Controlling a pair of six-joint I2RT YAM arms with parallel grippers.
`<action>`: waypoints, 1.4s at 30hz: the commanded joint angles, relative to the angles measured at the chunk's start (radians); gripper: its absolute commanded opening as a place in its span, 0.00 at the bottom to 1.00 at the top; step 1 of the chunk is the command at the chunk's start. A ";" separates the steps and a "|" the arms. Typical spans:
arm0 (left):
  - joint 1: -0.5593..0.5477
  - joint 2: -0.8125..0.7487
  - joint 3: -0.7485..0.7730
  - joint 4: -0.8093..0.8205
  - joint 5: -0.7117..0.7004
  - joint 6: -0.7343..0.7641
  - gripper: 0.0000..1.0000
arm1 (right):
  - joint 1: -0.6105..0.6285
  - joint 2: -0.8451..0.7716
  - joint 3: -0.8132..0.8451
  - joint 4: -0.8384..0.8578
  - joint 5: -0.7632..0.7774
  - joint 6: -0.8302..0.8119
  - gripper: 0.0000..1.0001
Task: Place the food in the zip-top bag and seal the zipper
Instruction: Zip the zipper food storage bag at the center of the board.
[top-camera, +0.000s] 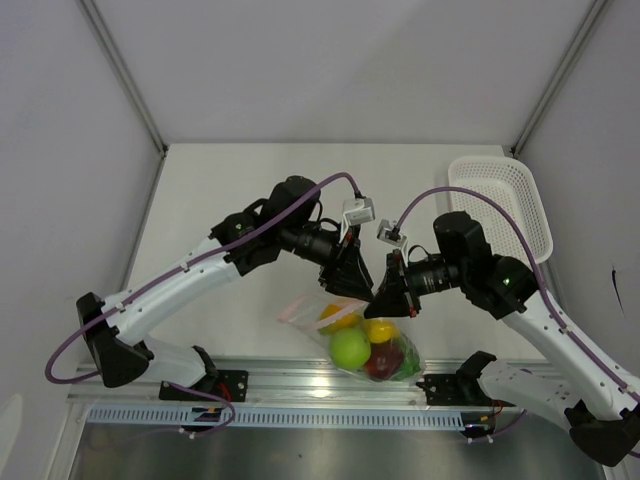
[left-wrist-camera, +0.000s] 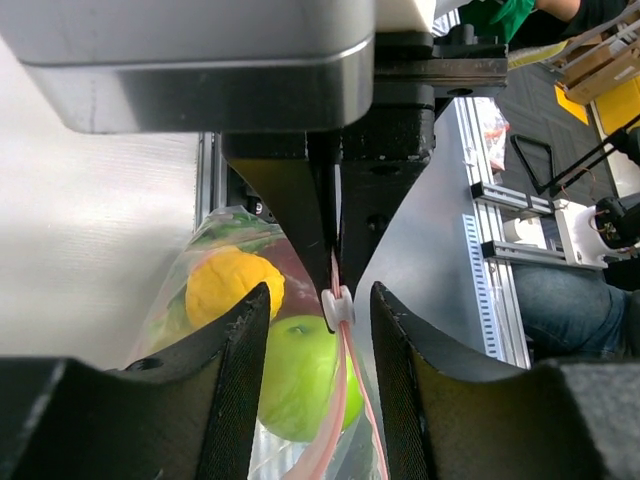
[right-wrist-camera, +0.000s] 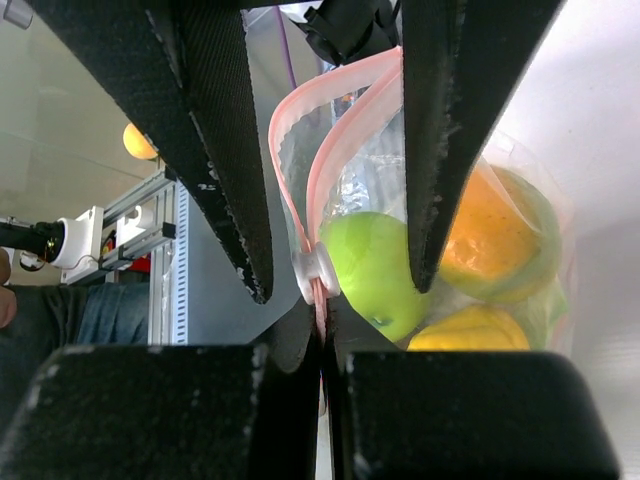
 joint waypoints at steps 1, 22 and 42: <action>-0.012 -0.041 -0.008 -0.005 -0.017 0.012 0.45 | 0.005 0.004 0.027 0.026 0.001 -0.011 0.00; -0.017 -0.025 -0.017 -0.009 0.022 0.004 0.07 | 0.005 -0.047 0.026 0.074 0.122 0.030 0.00; -0.015 -0.024 -0.021 -0.009 0.031 0.013 0.01 | -0.003 -0.254 -0.077 0.186 0.511 0.210 0.00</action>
